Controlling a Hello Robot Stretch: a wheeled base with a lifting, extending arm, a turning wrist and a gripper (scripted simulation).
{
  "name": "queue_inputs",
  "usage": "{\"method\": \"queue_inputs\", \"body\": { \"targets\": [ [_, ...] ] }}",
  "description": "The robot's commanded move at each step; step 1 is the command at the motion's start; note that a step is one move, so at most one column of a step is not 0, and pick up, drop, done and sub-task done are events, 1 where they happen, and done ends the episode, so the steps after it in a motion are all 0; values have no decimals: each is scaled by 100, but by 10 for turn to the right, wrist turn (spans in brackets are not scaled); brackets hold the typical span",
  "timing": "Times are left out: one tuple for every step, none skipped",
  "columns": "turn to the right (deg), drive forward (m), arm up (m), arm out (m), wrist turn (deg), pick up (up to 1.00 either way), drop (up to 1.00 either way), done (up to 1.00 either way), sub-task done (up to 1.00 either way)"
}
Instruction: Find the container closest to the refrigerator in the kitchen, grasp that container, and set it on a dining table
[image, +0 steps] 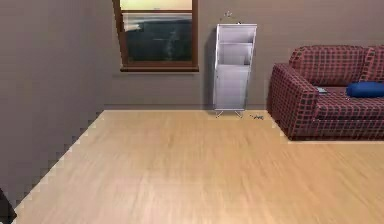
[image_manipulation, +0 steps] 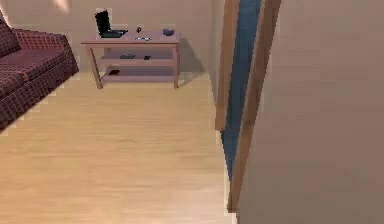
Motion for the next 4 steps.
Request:
{"method": "queue_inputs", "body": {
  "targets": [
    [450,0,0,0,0,0,0,0,0],
    [420,0,0,0,0,0,0,0,0],
    [0,100,0,0,0,0,0,0,0],
    [270,0,0,0,0,0,0,0,0]
  ]
}}
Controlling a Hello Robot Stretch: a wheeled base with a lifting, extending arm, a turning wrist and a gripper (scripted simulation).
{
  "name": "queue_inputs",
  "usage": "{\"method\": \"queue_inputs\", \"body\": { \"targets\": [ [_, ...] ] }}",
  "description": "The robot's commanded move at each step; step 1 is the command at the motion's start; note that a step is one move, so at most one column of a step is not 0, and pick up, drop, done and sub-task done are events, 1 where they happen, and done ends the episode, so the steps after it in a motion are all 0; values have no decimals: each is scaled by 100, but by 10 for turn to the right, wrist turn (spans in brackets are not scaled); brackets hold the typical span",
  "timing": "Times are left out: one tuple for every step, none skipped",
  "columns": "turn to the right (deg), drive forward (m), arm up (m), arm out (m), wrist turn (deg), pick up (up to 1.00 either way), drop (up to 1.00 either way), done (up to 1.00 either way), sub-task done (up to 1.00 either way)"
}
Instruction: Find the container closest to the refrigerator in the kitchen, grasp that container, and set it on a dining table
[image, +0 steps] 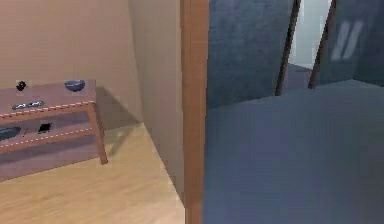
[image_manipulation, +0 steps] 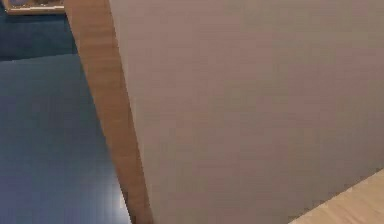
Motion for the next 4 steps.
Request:
{"method": "queue_inputs", "body": {
  "targets": [
    [0,10,0,0,0,0,0,0,0],
    [90,0,0,0,0,0,0,0,0],
    [0,50,0,0,0,0,0,0,0],
    [450,0,0,0,0,0,0,0,0]
  ]
}}
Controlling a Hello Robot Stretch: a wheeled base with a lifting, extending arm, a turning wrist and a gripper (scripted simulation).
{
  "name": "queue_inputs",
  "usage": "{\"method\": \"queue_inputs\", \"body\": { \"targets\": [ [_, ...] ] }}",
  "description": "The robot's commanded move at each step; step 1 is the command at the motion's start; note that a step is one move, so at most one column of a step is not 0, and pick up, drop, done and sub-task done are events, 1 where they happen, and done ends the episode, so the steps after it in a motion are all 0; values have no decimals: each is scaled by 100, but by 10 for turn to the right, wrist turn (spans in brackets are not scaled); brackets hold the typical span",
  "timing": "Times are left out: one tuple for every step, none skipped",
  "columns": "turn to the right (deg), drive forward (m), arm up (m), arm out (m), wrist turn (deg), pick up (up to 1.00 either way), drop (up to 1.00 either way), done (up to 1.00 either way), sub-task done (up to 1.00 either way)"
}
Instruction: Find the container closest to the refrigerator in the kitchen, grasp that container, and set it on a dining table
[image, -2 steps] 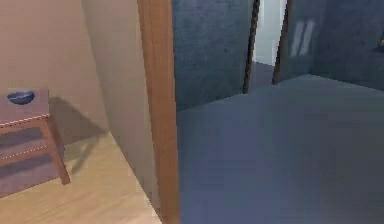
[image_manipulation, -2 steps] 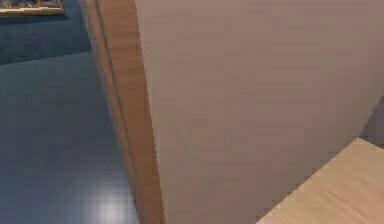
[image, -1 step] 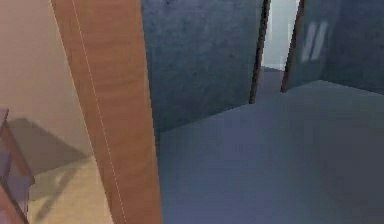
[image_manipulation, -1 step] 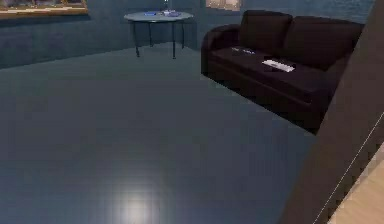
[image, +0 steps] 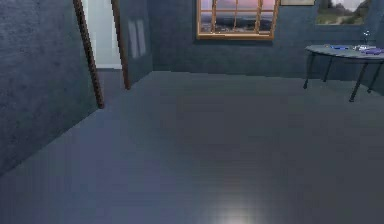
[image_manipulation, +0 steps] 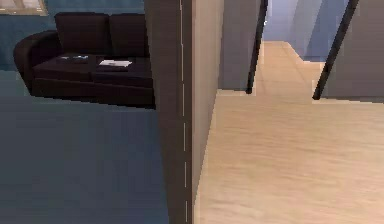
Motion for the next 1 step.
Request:
{"method": "queue_inputs", "body": {
  "targets": [
    [90,0,0,0,0,0,0,0,0]
  ]
}}
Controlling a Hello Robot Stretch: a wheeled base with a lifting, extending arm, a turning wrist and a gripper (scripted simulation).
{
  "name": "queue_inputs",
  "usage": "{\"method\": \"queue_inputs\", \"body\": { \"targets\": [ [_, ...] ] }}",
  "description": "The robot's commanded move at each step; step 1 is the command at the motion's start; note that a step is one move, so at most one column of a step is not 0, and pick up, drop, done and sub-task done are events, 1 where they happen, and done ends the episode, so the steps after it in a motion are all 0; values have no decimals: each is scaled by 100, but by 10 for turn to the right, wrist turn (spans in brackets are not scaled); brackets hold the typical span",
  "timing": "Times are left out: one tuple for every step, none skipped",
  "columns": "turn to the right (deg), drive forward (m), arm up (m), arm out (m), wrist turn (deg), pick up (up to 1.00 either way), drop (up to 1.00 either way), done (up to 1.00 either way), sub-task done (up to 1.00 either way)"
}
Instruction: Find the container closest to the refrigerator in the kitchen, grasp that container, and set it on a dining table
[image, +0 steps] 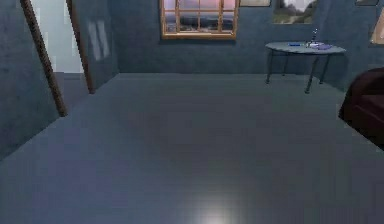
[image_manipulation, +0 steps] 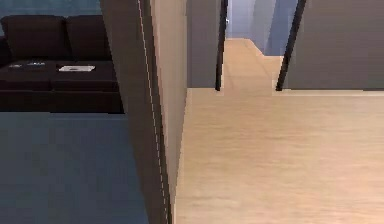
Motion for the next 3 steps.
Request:
{"method": "queue_inputs", "body": {
  "targets": [
    [0,30,0,0,0,0,0,0,0],
    [-240,0,0,0,0,0,0,0,0],
    [0,100,0,0,0,0,0,0,0]
  ]
}}
